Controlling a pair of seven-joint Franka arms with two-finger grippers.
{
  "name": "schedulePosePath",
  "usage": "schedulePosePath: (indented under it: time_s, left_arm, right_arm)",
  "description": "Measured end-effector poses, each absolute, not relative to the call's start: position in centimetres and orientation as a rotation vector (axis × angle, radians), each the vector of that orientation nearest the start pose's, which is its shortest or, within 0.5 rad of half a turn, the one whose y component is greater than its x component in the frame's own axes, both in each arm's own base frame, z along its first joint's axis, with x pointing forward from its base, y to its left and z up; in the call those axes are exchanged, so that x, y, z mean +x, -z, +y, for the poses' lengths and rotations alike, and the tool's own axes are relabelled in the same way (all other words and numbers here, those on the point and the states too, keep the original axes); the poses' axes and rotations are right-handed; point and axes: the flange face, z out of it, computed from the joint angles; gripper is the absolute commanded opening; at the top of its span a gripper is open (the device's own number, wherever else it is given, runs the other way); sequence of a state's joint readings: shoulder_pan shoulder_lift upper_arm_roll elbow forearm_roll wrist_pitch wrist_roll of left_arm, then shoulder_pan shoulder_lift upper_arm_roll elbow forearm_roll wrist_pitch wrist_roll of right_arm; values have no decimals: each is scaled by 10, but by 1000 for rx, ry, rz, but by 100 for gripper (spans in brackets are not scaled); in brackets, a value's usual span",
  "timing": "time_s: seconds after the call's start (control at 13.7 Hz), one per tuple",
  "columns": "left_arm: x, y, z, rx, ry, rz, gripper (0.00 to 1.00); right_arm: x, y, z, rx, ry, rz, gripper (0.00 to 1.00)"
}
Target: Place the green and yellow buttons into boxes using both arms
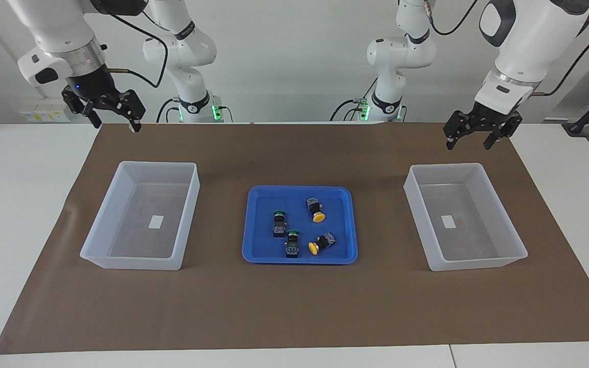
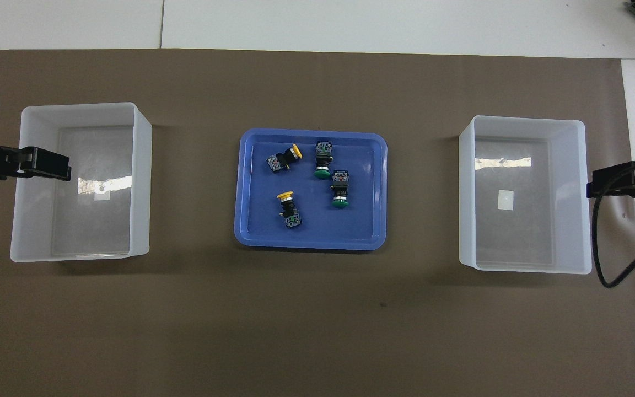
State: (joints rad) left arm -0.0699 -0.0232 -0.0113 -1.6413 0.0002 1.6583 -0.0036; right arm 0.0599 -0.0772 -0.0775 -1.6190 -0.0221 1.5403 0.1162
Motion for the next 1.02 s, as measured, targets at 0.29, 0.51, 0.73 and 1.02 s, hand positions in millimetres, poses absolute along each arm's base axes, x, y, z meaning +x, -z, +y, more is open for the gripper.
schedulePosePath:
  time_s: [0.29, 0.51, 0.73, 1.02]
  left_arm:
    - [553, -612, -45, -3140, 66, 122, 100]
    - [554, -613, -44, -3140, 74, 117, 100]
    - [554, -614, -47, -3140, 86, 126, 100]
    - [551, -614, -93, -3169, 104, 162, 100]
  right_arm:
    - [527, -641, -13, -3151, -1, 210, 100]
    - [527, -641, -13, -3151, 2, 210, 100]
    - [527, -640, -13, -3151, -1, 210, 100]
    - [527, -639, -13, -3151, -3, 210, 100]
